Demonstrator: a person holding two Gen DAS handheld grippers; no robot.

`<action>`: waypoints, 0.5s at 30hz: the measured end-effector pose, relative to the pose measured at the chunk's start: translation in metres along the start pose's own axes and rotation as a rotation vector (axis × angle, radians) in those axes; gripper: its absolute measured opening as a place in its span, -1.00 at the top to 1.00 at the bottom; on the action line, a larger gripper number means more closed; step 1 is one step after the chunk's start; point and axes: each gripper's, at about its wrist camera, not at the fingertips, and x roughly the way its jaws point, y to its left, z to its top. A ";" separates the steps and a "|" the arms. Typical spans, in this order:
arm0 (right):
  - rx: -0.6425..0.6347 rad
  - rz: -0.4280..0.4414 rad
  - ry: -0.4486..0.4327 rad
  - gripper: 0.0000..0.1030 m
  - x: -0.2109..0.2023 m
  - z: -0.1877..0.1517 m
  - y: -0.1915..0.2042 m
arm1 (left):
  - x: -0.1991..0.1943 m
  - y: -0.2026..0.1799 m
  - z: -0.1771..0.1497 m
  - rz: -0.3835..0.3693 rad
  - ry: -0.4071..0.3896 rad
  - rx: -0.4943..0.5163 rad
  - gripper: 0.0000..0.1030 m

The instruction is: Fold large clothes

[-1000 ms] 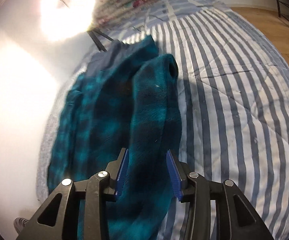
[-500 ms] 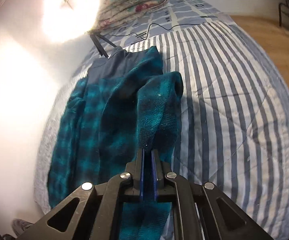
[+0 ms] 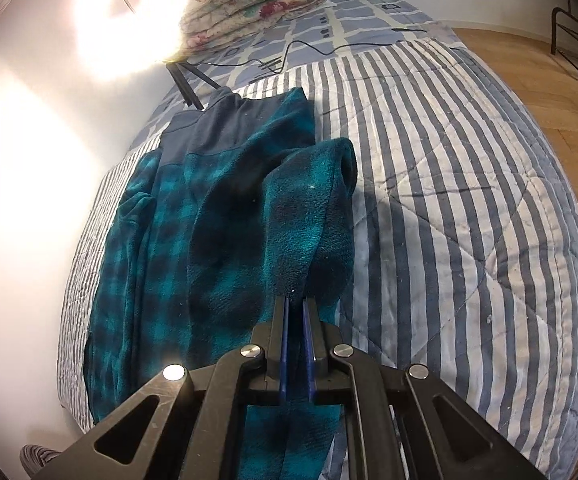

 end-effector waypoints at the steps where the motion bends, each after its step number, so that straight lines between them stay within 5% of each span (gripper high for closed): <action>1: -0.001 0.006 -0.004 0.92 -0.002 0.002 0.001 | -0.016 0.006 -0.002 -0.019 -0.024 -0.024 1.00; 5: 0.021 0.070 -0.025 0.92 -0.007 0.011 0.006 | -0.062 0.017 -0.007 -0.022 -0.089 -0.030 1.00; 10: -0.015 0.052 -0.016 0.92 -0.002 0.013 0.020 | -0.050 0.014 -0.003 -0.016 -0.064 -0.034 0.97; 12: -0.020 0.042 -0.011 0.92 0.001 0.012 0.022 | -0.039 0.011 0.000 -0.039 -0.058 -0.047 0.72; 14: -0.019 0.043 -0.009 0.92 0.002 0.013 0.021 | -0.023 0.002 0.004 -0.037 -0.053 -0.025 0.21; 15: -0.024 0.041 -0.008 0.92 0.002 0.014 0.021 | -0.018 0.000 0.004 -0.031 -0.049 -0.019 0.21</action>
